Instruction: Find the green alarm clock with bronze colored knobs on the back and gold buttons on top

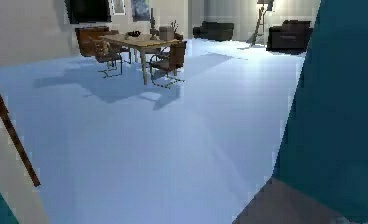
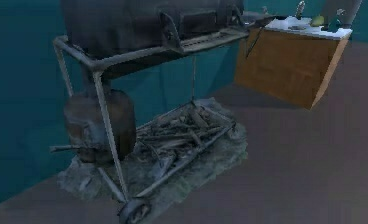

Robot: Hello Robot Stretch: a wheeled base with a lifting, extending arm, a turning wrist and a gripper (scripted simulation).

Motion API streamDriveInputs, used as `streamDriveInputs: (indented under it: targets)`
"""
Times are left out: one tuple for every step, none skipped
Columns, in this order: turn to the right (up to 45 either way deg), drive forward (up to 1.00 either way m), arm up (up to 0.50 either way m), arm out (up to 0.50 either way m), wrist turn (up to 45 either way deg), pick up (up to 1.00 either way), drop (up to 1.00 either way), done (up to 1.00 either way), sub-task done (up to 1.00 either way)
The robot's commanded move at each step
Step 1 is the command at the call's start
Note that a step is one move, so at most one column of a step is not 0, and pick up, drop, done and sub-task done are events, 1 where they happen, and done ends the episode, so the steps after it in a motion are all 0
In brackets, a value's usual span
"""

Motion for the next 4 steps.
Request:
streamDriveInputs:
  targets:
    - [0.0, 0.40, 0.00, 0.00, 0.0, 0.00, 0.00, 0.00, 0.00]
    - [-39.0, 0.00, 0.00, 0.00, 0.0, 0.00, 0.00, 0.00, 0.00]
    - [0.0, 1.00, 0.00, 0.00, 0.0, 0.00, 0.00, 0.00, 0.00]
    - [-3.0, 0.00, 0.00, 0.00, 0.0, 0.00, 0.00, 0.00, 0.00]
